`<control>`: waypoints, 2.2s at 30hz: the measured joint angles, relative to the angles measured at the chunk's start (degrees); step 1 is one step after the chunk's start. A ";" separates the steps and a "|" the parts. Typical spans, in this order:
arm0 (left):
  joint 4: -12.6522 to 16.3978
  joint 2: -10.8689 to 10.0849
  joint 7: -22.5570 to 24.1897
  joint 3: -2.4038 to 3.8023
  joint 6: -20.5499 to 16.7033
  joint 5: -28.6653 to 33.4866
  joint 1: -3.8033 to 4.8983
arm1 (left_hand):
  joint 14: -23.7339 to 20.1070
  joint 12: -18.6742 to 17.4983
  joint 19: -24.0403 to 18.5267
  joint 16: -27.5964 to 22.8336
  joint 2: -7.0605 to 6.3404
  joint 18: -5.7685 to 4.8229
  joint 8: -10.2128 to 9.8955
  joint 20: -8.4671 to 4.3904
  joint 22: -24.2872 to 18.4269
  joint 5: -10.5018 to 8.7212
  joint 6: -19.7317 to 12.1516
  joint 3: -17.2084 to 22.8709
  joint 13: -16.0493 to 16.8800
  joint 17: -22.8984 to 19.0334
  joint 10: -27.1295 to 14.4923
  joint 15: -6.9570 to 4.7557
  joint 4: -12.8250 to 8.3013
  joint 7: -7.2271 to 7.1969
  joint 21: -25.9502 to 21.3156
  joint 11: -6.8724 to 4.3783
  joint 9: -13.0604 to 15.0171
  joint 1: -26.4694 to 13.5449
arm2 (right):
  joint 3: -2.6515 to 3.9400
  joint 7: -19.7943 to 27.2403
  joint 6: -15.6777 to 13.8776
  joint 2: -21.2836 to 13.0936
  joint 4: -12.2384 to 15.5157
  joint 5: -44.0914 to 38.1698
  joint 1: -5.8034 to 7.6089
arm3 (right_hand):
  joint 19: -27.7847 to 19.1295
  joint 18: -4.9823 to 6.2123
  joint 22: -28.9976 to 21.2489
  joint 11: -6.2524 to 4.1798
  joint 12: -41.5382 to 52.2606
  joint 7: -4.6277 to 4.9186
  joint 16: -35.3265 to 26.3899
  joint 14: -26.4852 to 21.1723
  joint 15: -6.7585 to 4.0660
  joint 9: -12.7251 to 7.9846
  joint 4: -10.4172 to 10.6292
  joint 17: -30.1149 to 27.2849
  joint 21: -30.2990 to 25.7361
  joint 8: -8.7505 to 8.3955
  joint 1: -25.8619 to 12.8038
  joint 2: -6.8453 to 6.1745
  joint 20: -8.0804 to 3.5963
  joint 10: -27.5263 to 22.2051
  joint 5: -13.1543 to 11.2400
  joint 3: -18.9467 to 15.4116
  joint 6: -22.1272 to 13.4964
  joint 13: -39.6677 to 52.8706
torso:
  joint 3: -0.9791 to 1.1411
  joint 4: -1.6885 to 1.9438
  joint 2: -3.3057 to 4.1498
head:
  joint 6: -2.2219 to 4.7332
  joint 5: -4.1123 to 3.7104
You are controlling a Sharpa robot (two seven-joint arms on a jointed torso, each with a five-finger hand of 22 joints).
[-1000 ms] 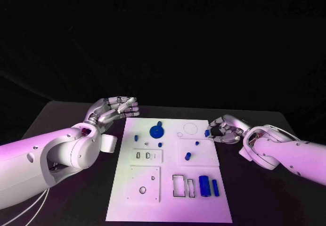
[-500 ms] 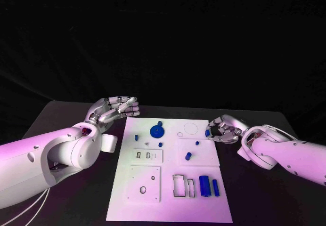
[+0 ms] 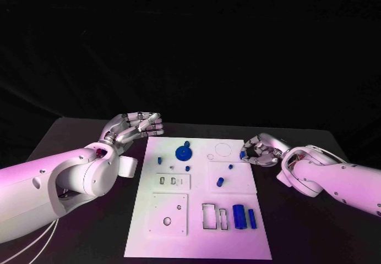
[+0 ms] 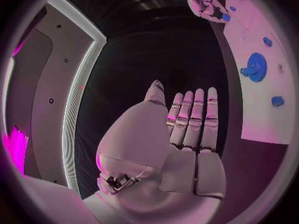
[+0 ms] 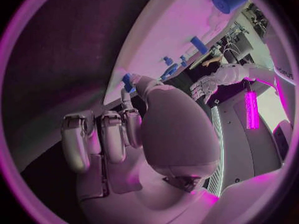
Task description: Assemble the parts on the task board
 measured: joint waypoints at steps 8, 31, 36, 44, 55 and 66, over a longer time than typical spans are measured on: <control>0.01 -0.04 -0.01 0.00 0.00 0.00 0.00 | 0.00 0.00 0.00 0.00 0.00 0.00 0.00 0.00 0.00 0.00 0.00 0.00 0.00 0.00 0.00 0.00 0.00 0.00 0.00 0.00 0.00 0.00 | 0.01 -0.08 -0.01 0.33 -0.11 0.06 0.00 | 0.00 0.00 0.00 0.00 0.00 0.00 0.00 0.00 0.00 -0.24 -0.16 0.00 0.00 0.00 -0.69 -0.69 0.00 0.00 -0.57 0.16 0.00 -0.01 | -0.01 0.00 -0.01 | -0.07 0.01; 0.05 -0.13 -0.04 0.00 0.00 0.00 0.00 | 0.00 0.00 0.00 0.00 0.00 0.00 0.00 0.00 -0.08 0.00 0.00 0.00 0.00 0.12 0.00 0.00 0.00 0.00 0.00 0.00 0.09 0.00 | 0.01 -0.64 -0.66 0.67 -0.23 0.13 0.01 | -0.09 0.00 -0.02 -0.84 0.82 -1.25 0.00 0.11 -0.54 0.01 -1.59 -0.01 0.25 1.17 -2.19 0.39 -0.38 0.84 -1.60 3.18 3.30 -0.02 | 0.01 0.03 -0.02 | -0.14 0.01; 0.05 -0.14 -0.05 0.00 0.00 0.00 0.00 | 0.00 0.00 0.00 0.00 0.00 0.00 0.00 0.00 -0.08 0.00 0.00 0.00 0.00 0.12 0.00 0.00 0.00 0.00 0.00 0.00 0.08 0.00 | 0.01 -0.64 -1.83 0.73 -0.08 0.31 0.01 | -0.11 0.00 -0.02 -1.34 1.10 -1.81 0.00 0.12 -0.94 0.42 -2.42 -0.01 0.24 2.04 -2.47 0.83 -0.75 0.91 -1.90 4.10 4.46 -0.02 | 0.03 0.00 -0.02 | -0.11 0.07; -0.02 -0.15 -0.06 0.00 0.00 0.00 0.00 | 0.00 0.00 0.00 0.00 0.00 0.00 0.00 0.00 -0.08 0.00 0.00 0.00 0.00 0.11 0.00 0.00 0.00 0.00 -0.23 0.00 0.08 0.00 | 0.10 -1.44 -3.87 0.21 1.82 0.33 0.17 | 0.10 0.00 -0.02 -1.55 1.33 -1.82 0.00 -0.09 -1.15 0.41 -2.52 -0.01 0.24 2.32 -2.50 1.47 -0.95 0.70 -1.64 4.43 4.46 -0.02 | 0.04 0.01 -0.11 | -0.31 0.17; -0.77 0.08 -0.11 -0.04 0.02 0.00 0.00 | 0.00 0.00 0.00 0.00 0.00 0.00 0.00 0.00 -0.07 0.00 0.00 -0.16 0.00 0.18 0.00 0.00 -0.16 0.00 -0.23 0.00 0.12 0.00 | 0.27 -7.99 -5.44 -0.22 11.34 -2.63 2.74 | -0.02 0.00 0.02 -1.55 1.33 -1.83 0.00 0.12 -1.35 0.41 -2.76 -0.01 0.24 2.33 -2.64 1.61 -1.07 0.70 -1.64 4.66 4.45 -0.02 | 0.10 -0.33 -0.68 | -1.11 1.00; -2.74 1.62 -0.59 -0.30 0.21 0.00 0.00 | 0.00 0.00 0.21 0.00 0.22 -0.01 0.00 0.21 -0.14 0.00 0.00 -0.32 0.00 0.37 0.00 0.00 0.00 0.00 -0.23 0.00 0.26 0.22 | 0.07 -16.23 -6.34 7.78 16.54 -8.31 2.94 | -0.11 0.00 0.01 -1.54 1.33 -1.92 0.00 0.12 -1.35 0.41 -3.24 -0.01 0.23 2.24 -2.72 1.66 -1.15 0.70 -0.72 5.14 4.35 0.02 | 0.08 -0.37 -1.79 | -2.22 1.52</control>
